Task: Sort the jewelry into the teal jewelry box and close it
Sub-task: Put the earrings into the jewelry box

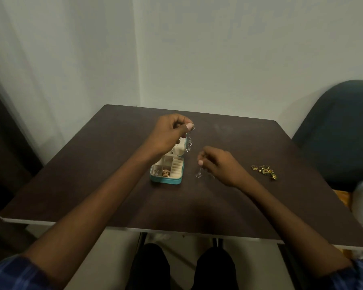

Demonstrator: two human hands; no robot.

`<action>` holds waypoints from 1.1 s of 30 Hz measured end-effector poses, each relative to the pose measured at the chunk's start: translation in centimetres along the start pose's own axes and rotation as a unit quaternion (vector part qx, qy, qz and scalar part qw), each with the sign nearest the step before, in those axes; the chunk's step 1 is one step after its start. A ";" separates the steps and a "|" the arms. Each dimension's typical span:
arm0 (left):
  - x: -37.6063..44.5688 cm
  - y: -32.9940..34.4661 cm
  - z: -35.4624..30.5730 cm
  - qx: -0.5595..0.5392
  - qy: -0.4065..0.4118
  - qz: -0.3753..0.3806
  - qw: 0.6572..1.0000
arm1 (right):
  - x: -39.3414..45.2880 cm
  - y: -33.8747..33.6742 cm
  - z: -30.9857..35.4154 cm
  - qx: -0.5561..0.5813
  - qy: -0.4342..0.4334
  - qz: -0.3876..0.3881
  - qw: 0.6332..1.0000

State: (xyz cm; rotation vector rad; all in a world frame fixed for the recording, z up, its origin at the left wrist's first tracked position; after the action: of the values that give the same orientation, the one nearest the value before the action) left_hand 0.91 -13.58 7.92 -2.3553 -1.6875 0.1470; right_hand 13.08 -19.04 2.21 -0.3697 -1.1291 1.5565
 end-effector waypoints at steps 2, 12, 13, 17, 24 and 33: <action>-0.1 0.1 -0.4 0.007 0.005 0.005 1.000 | 0.4 -1.4 0.6 0.053 0.003 -0.023 0.998; -0.8 -0.1 -2.2 0.027 0.018 0.019 0.999 | 3.1 -6.5 4.4 0.116 -0.038 -0.084 0.989; -0.9 -0.2 -2.3 0.025 0.017 0.020 0.999 | 3.4 -6.8 4.8 0.100 -0.044 -0.085 0.990; -1.3 -0.7 -2.8 -0.008 0.009 0.021 1.000 | 4.0 -7.6 5.8 0.115 -0.053 -0.106 0.986; -1.8 -1.7 -4.4 -0.029 0.022 0.008 0.999 | 4.4 -8.3 6.4 0.206 -0.042 -0.154 0.966; -1.8 -3.0 -4.8 -0.043 0.037 -0.035 0.998 | 5.2 -8.1 6.5 0.259 -0.023 -0.153 0.953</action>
State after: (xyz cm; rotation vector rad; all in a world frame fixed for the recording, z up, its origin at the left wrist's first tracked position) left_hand -1.41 -15.04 13.20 -2.3270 -1.7723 -0.0256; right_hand 11.29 -18.06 13.70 0.1886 -0.7296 1.5168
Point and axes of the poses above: each hand's wrist, its own x-axis towards the middle knuckle, its own y-axis out of the palm, z = x × y, the point moved 10 cm from there along x, towards the middle knuckle, and after that the axes turned 14 degrees about -y, right-handed, at the moved point
